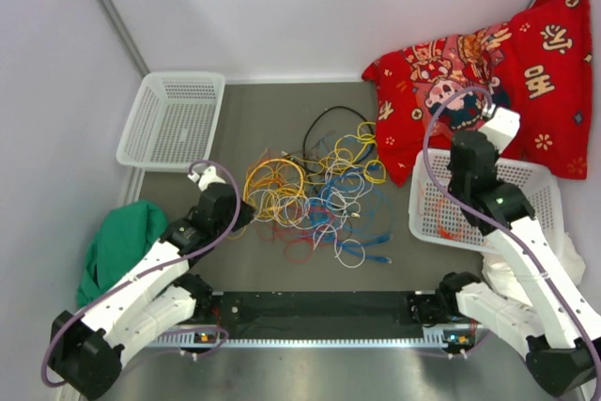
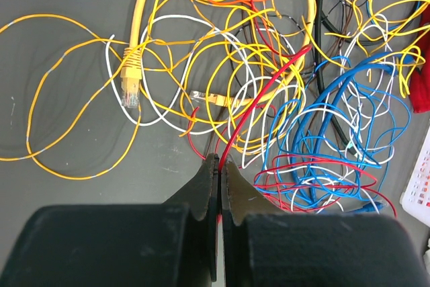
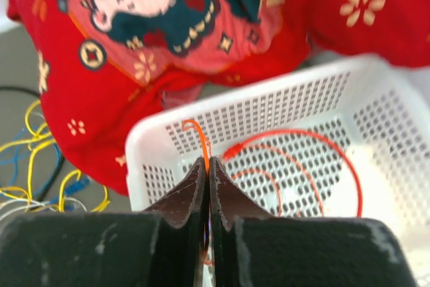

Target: Untangle the cables

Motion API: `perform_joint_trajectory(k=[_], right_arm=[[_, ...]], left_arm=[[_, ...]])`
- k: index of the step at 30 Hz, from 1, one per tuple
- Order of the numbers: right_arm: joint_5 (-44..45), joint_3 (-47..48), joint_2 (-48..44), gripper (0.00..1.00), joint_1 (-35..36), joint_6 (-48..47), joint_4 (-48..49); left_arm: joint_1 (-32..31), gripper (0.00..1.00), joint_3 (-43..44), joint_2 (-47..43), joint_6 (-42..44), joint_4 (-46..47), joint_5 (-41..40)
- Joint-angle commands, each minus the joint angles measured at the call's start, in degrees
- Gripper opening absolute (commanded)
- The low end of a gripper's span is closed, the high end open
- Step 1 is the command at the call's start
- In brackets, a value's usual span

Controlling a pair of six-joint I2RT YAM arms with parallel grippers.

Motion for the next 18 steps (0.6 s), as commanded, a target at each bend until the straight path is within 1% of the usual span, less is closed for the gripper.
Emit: perform_joint_trajectory(k=[1, 2, 3, 4, 5, 7, 8, 9, 10, 11, 12, 13, 14, 15, 18], right_arm=[[-0.4, -3.8, -4.3, 0.0, -0.7, 8.2, -2.7], [-0.9, -5.4, -5.4, 0.0, -0.8, 8.9, -3.0], [-2.2, -5.9, -5.6, 0.03, -0.7, 10.0, -4.1], [-2.8, -6.1, -5.6, 0.14, -0.7, 10.8, -5.0], [-3.6, -5.9, -5.5, 0.32, -0.8, 11.7, -5.7], [-7.4, -5.0, -5.5, 0.47, -0.7, 11.7, -6.1], [-9.6, -4.3, -5.7, 0.63, -0.8, 10.2, -4.9], [-13.9, -3.9, -5.8, 0.71, -0.7, 9.6, -3.8], [-15.9, -3.2, -5.7, 0.78, -0.5, 9.3, -2.1], [-18.1, -1.6, -5.5, 0.91, -0.5, 8.7, -1.2], [-20.3, -0.5, -4.3, 0.93, -0.3, 7.8, -0.6], [-24.9, 0.5, -3.4, 0.94, 0.7, 7.3, 0.7], [-27.8, 2.2, -2.6, 0.95, 1.2, 6.6, 1.7], [-34.2, 2.9, -0.6, 0.96, 2.2, 5.3, 2.7], [-45.2, 4.5, 3.7, 0.95, 7.3, 3.5, 7.3]], left_arm=[[0.1, 0.0, -0.4, -0.4, 0.2, 2.4, 0.3], [0.1, 0.0, -0.7, -0.3, 0.1, 2.9, 0.5], [0.1, 0.0, -0.8, -0.2, -0.1, 3.1, 0.7], [0.1, 0.0, -0.8, -0.1, -0.2, 3.3, 0.9], [0.1, 0.0, -0.7, 0.4, -0.3, 3.6, 1.2], [0.1, 0.0, -0.4, 0.9, -0.3, 3.7, 1.9], [0.1, 0.0, -0.1, 1.3, -0.2, 3.8, 2.0], [0.1, 0.0, 0.2, 1.6, -0.1, 3.8, 2.3], [0.1, 0.0, 0.4, 1.8, 0.0, 4.1, 2.5], [0.2, 0.0, 0.7, 2.0, 0.4, 4.3, 2.7], [0.1, 0.0, 1.1, 2.1, 0.7, 4.8, 2.8], [0.1, 0.0, 1.2, 2.1, 0.9, 5.2, 3.1], [0.1, 0.0, 1.9, 2.1, 1.8, 5.6, 3.4], [0.1, 0.0, 2.3, 2.0, 2.3, 6.1, 3.7], [0.1, 0.0, 4.0, 2.1, 5.4, 8.8, 7.5]])
